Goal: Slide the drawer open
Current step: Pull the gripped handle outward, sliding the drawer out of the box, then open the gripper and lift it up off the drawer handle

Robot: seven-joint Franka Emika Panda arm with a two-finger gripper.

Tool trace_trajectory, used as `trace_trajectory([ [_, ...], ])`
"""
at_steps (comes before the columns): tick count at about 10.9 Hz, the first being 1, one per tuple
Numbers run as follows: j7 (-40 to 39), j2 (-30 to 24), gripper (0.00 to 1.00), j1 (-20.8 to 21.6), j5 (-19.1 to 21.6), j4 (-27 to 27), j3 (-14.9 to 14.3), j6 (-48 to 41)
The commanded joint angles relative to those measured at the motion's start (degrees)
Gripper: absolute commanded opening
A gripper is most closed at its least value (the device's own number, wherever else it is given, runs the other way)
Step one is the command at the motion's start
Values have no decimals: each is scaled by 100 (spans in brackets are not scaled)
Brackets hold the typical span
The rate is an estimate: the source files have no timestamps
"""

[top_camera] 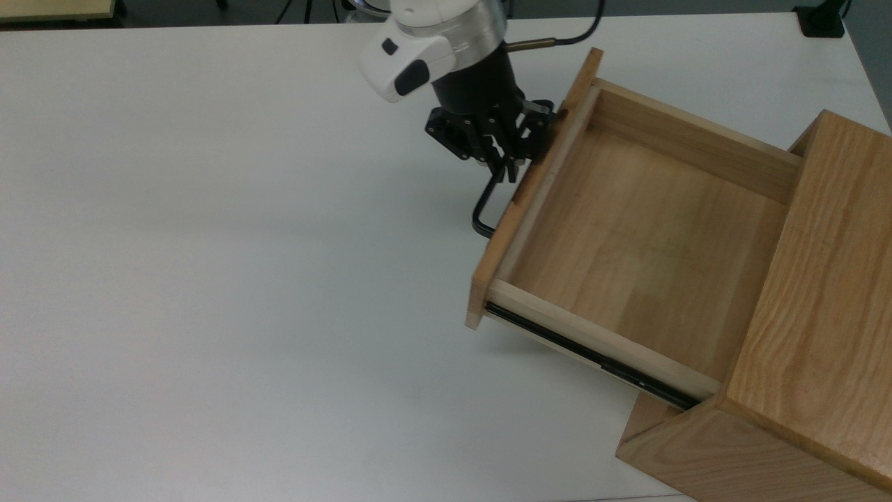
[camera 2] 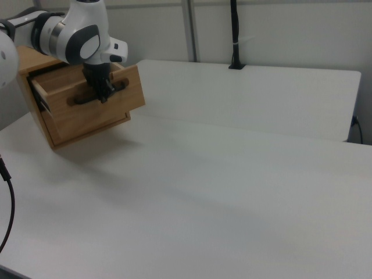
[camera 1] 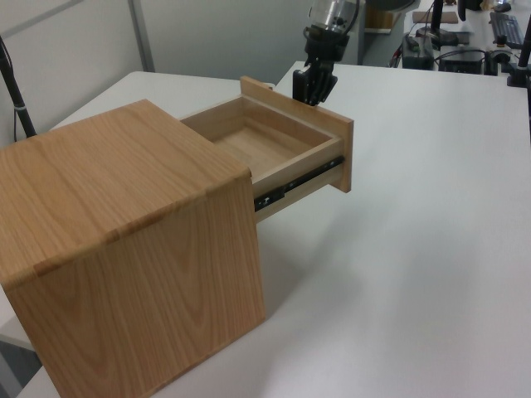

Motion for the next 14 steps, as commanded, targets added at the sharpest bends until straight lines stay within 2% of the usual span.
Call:
trace_trajectory([
  [1,-590,-365,0,-214,14,-171,-5,-465],
  [8,-748,-453,0,-610,-57,-171,-32,-853],
  [9,-757,-453,14,-688,-57,-171,-32,-949],
  [10,-748,-453,71,-715,-57,-171,-32,-984],
  [11,-687,-462,100,-672,-65,-171,-14,-993],
  [14,-678,-680,100,-697,-92,-136,-5,-1211],
])
